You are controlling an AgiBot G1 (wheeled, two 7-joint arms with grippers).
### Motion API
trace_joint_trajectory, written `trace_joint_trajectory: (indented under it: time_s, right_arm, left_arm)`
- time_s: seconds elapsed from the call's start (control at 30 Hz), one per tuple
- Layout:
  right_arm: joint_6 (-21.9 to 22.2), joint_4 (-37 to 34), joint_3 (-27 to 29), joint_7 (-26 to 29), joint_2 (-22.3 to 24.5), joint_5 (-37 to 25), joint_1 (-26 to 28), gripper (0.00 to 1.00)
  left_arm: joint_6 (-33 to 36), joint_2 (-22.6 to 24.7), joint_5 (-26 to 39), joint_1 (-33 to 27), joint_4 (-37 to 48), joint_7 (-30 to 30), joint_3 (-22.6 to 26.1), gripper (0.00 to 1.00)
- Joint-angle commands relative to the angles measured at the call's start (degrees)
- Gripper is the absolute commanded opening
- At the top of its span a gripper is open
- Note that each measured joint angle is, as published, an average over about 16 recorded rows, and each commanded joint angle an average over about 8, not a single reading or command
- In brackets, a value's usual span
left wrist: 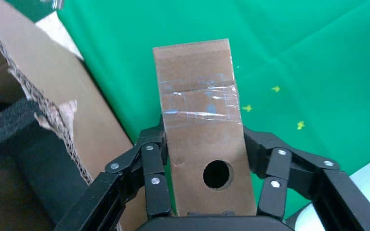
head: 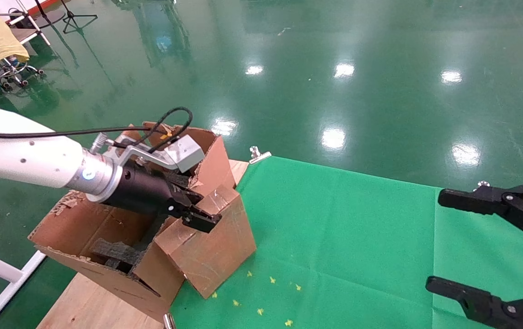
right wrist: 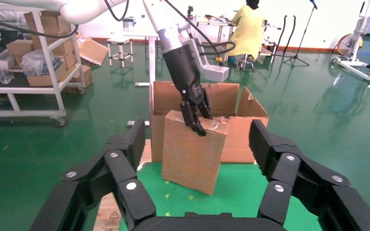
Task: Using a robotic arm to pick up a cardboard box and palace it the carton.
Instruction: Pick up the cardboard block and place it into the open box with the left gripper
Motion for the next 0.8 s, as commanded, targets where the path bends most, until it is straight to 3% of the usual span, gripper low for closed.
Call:
trace_joint_trajectory:
  time_s: [0.03,0.23,0.47,0.63,0.8]
  right_arm:
    - [0.0,-0.01,0.0,-0.01,0.0,0.0,0.0,1.0]
    - [0.0,-0.02,-0.03,-0.02,0.0,0.02,0.02,1.0]
    - [0.0,-0.03,-0.06,-0.03,0.01,0.03,0.03,1.0]
    - [0.01,-0.03,-0.08,-0.04,0.02,0.04,0.03,1.0]
    - [0.02,-0.03,-0.09,-0.05,0.03,0.06,0.04,1.0]
  left_arm:
    - [-0.19,-0.09,-0.44,-0.22,0.23,0.61,-0.27,0.0]
    - [-1.55,-2.79,-5.15,-4.87,3.47,6.33,-4.85,0.0]
    - [-0.64,-5.54,-8.07,-13.78,13.54,15.21,-9.39,0.0]
    - [-0.16,-6.7,-3.85,-19.15,21.22,21.98,-9.14,0.0]
    - [-1.37,-6.48,2.69,-20.88,28.87,28.77,-6.63,0.0]
